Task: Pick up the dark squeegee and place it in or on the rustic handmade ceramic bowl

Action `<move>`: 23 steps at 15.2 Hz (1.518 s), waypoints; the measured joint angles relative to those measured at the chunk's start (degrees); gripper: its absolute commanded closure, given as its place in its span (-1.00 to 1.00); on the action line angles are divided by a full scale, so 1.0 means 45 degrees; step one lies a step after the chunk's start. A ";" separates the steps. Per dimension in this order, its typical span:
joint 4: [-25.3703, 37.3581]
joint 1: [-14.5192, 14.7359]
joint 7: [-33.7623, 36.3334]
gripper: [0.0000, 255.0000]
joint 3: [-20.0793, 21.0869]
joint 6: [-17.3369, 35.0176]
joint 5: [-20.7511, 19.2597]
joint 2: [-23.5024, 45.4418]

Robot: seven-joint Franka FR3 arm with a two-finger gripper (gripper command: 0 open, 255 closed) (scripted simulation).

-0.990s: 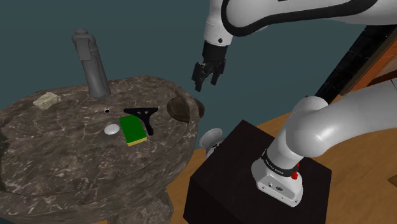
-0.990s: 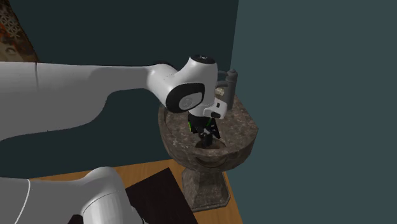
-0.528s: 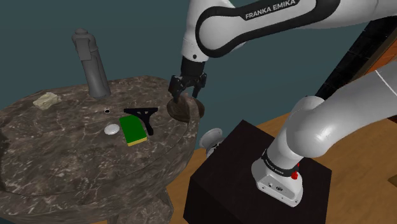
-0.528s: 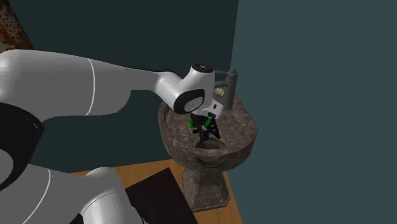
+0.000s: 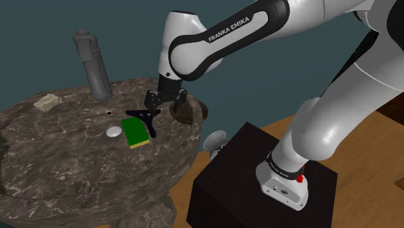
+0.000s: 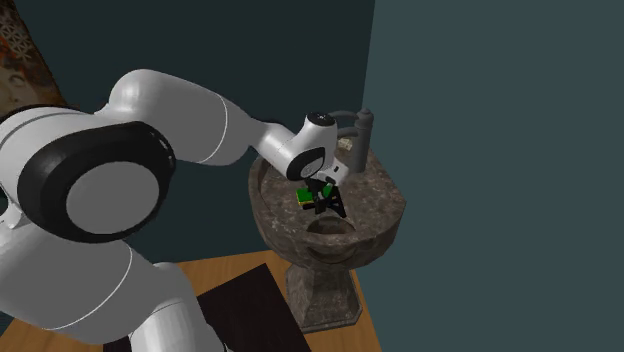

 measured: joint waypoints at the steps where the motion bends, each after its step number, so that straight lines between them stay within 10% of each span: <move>1: 0.0216 0.0033 0.0346 -1.00 0.0152 0.0393 -0.0041 0.0497; 17: 0.0904 0.0199 0.1439 -1.00 0.0511 0.2380 -0.0570 0.2899; 18: 0.0904 0.0199 0.1439 1.00 0.0511 0.2380 -0.0570 0.2899; 23: 0.0923 0.0200 0.1449 1.00 0.0511 0.2388 -0.0568 0.2873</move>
